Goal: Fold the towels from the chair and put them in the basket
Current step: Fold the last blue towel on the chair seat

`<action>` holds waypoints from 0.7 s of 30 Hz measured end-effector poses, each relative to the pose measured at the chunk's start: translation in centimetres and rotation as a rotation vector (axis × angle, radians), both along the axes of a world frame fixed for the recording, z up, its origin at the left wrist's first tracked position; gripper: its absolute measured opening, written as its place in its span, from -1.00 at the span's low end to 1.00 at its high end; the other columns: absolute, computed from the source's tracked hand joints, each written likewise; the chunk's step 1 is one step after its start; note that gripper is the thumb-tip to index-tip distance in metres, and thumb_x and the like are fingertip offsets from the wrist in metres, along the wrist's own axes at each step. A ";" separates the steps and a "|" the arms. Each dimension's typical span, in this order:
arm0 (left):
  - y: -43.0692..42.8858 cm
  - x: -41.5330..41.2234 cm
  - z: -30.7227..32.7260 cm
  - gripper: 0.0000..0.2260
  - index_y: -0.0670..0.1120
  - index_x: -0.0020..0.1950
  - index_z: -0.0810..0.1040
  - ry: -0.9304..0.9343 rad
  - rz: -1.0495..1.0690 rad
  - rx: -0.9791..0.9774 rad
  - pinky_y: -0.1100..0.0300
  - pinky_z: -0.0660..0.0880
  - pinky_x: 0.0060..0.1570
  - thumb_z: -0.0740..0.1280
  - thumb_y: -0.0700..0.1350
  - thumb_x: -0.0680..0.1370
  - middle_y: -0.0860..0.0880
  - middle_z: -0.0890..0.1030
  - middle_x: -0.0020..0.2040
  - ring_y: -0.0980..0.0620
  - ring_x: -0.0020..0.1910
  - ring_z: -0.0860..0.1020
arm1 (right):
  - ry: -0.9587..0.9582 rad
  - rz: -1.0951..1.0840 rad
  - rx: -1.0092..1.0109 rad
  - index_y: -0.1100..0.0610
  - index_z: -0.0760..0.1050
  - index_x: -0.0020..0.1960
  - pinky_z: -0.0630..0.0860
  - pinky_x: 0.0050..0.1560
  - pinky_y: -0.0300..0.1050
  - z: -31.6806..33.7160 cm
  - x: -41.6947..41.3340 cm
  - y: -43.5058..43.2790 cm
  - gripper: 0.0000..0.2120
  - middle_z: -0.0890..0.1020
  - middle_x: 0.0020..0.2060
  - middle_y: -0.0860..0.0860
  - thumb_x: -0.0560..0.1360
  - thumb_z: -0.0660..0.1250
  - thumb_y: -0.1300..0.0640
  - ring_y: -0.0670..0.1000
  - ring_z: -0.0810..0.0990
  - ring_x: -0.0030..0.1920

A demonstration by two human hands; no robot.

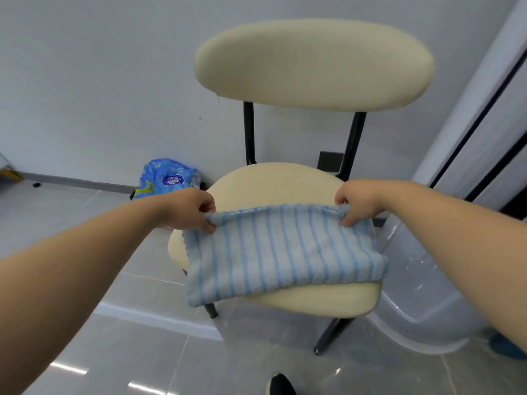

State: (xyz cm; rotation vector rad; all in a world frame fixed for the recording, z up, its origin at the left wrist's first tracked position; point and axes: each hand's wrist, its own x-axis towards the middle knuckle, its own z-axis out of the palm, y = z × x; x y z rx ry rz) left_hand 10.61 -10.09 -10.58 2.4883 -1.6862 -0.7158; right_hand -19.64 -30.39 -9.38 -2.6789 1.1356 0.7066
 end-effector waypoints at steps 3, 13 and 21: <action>2.0 -0.9 3.5 -0.76 0.07 -0.10 0.51 -0.031 -0.069 0.007 0.23 0.38 -0.28 0.55 0.01 0.40 0.10 0.51 -0.17 0.10 -0.22 0.46 | 0.057 0.021 0.039 0.10 0.42 -0.21 0.40 -0.21 -0.08 3.3 -1.3 1.5 -0.61 0.48 -0.26 -0.03 0.36 0.57 -0.10 0.02 0.41 -0.26; 9.7 -6.8 11.2 -0.75 0.08 -0.29 0.39 -0.515 -0.186 -0.106 0.17 0.38 -0.27 0.47 0.00 0.40 0.08 0.51 -0.25 -0.03 -0.19 0.47 | -0.063 0.028 -0.044 0.12 0.43 -0.17 0.43 -0.40 -0.16 11.3 -6.7 11.6 -0.73 0.49 -0.28 0.02 0.45 0.51 0.05 0.07 0.49 -0.25; 13.7 -8.4 12.9 -0.77 0.05 -0.25 0.44 -0.438 -0.076 -0.112 0.16 0.44 -0.19 0.50 -0.02 0.39 0.02 0.59 -0.14 -0.04 -0.13 0.50 | -0.127 -0.007 -0.080 0.15 0.51 -0.18 0.52 -0.30 -0.08 11.5 -10.1 14.9 -0.73 0.50 -0.31 0.02 0.39 0.56 0.03 0.07 0.48 -0.28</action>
